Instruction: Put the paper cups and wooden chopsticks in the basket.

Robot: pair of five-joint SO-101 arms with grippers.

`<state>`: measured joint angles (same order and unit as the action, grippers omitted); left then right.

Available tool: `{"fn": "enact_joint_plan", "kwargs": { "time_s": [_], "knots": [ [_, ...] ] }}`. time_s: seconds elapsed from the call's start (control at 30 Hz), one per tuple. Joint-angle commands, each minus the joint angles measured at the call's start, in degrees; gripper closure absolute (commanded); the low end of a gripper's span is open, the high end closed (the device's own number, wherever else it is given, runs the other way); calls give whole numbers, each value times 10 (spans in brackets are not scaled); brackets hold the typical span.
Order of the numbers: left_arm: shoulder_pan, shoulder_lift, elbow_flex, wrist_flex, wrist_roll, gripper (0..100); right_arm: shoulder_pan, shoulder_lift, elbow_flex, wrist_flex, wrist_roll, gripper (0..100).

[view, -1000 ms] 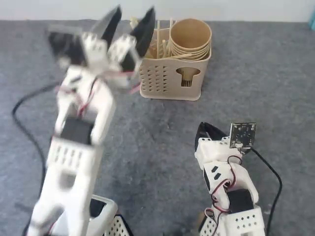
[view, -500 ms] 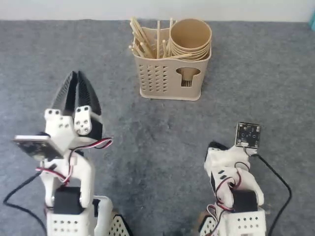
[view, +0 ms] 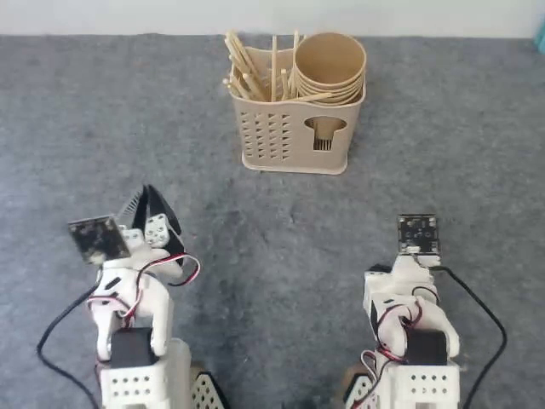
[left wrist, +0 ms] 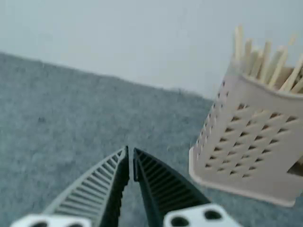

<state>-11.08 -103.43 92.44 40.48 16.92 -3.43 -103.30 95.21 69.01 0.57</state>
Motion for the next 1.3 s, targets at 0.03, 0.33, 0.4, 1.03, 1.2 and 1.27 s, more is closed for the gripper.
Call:
{"fn": "enact_joint_plan", "kwargs": {
  "time_s": [0.03, 0.33, 0.4, 1.03, 1.2, 1.27],
  "knots": [
    [13, -3, 42, 40, 4, 988, 0, -5, 4, 2, 18, 992],
    [-4, -4, 41, 221, -155, 988, 0, -5, 4, 6, 18, 991],
    [-40, -3, 41, 214, -166, 988, 0, -5, 4, 7, 18, 991],
    [7, -2, 41, 315, -91, 988, 5, -5, 12, 60, 22, 991],
    [-18, -2, 41, 315, -91, 988, 5, -5, 12, 60, 22, 991],
    [-16, -2, 41, 315, -91, 988, 5, -5, 12, 60, 22, 991]
  ]
}}
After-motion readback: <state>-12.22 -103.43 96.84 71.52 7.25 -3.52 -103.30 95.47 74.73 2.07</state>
